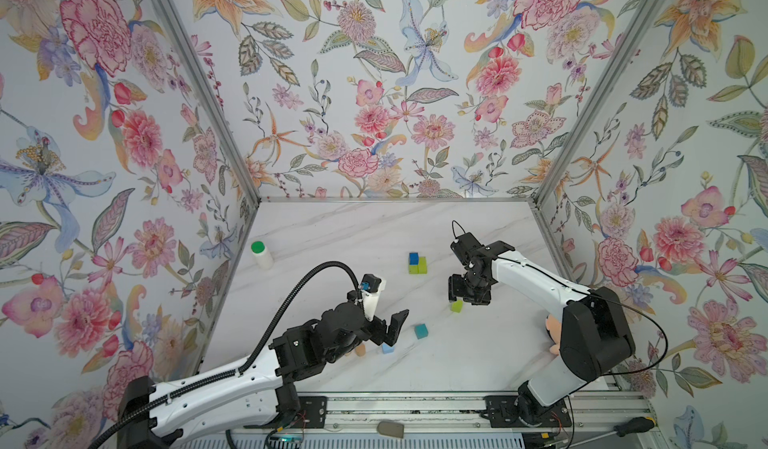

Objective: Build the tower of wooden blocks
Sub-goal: 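Move the right gripper over the lime-green cube and lower, then close the right gripper on the lime-green cube and lift it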

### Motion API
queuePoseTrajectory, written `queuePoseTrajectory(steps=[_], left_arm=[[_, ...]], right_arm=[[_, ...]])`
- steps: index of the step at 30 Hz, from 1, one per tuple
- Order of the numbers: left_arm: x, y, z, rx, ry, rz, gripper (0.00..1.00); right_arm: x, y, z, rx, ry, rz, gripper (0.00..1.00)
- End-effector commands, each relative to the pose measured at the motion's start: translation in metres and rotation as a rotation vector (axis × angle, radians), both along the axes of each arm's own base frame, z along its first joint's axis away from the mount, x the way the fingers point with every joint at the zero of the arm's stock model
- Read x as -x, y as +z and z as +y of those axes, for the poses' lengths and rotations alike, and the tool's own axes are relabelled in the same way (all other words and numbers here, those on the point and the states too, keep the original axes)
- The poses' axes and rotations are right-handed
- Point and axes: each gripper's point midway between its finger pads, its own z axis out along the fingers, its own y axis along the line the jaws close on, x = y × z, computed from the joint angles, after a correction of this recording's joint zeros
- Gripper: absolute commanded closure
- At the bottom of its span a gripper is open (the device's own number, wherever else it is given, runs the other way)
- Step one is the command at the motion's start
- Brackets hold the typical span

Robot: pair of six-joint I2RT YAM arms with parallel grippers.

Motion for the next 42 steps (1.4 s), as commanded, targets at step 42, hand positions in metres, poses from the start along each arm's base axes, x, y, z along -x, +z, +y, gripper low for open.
queuePoseTrajectory(steps=[42], left_arm=[[-0.054,0.009,0.001,-0.093,0.039,-0.082,0.01]], right_arm=[[-0.052,-0.020,0.028,-0.058,0.026,0.017,0.71]])
